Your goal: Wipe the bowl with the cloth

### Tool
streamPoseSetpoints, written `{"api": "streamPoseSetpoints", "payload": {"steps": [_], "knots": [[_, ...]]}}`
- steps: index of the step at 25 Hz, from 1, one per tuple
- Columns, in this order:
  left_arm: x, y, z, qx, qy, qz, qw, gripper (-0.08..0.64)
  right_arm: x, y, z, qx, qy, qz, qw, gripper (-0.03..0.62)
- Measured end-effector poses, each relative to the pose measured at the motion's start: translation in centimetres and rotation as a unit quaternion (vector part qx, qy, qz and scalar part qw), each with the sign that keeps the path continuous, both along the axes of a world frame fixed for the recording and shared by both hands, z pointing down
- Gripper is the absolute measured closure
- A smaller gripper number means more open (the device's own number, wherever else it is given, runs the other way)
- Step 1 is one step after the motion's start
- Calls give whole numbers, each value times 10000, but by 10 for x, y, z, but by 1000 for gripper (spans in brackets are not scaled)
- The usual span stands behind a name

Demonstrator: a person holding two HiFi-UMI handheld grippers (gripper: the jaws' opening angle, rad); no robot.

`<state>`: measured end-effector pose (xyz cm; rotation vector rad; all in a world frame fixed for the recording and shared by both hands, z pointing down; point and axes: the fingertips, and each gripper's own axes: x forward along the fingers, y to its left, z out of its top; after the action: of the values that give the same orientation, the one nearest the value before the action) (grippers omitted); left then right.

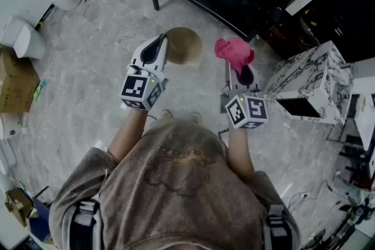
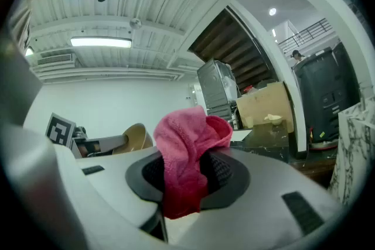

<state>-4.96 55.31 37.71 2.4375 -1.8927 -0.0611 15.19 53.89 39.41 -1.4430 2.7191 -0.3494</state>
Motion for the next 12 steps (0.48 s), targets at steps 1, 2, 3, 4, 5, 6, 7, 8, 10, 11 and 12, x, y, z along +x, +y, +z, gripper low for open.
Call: {"api": "streamPoseSetpoints", "payload": {"steps": [1, 2, 3, 4, 5, 6, 7, 8, 10, 11, 12], "knots": [[1, -1, 0, 1, 2, 1, 10000, 534, 0, -1, 0, 0, 0, -4, 10000, 486], [2, -1, 0, 5, 6, 0, 10000, 534, 1, -1, 1, 0, 0, -10, 10000, 486], [3, -2, 0, 11, 11, -2, 10000, 534, 2, -2, 1, 0, -1, -16, 10000, 486], [4, -2, 0, 17, 14, -5, 10000, 534, 2, -2, 2, 0, -3, -22, 10000, 486], [5, -3, 0, 21, 13, -7, 10000, 534, 3, -3, 2, -2, -9, -27, 10000, 486], [7, -5, 0, 26, 6, -8, 10000, 534, 4, -5, 3, -7, -15, -31, 10000, 486], [8, -7, 0, 32, -12, -10, 10000, 534, 6, -6, 3, -14, -19, -37, 10000, 486], [9, -8, 0, 38, -42, -14, 10000, 534, 7, -8, 3, -21, -22, -48, 10000, 486], [12, -11, 1, 41, -91, -22, 9999, 534, 9, -10, 4, -35, -35, -103, 9999, 486], [14, -11, 1, 40, -95, -27, 9999, 534, 10, -10, 4, -43, -48, -140, 9999, 486], [16, -11, 0, 37, -83, -35, 10000, 534, 12, -11, 4, -49, -65, -172, 9998, 485]]}}
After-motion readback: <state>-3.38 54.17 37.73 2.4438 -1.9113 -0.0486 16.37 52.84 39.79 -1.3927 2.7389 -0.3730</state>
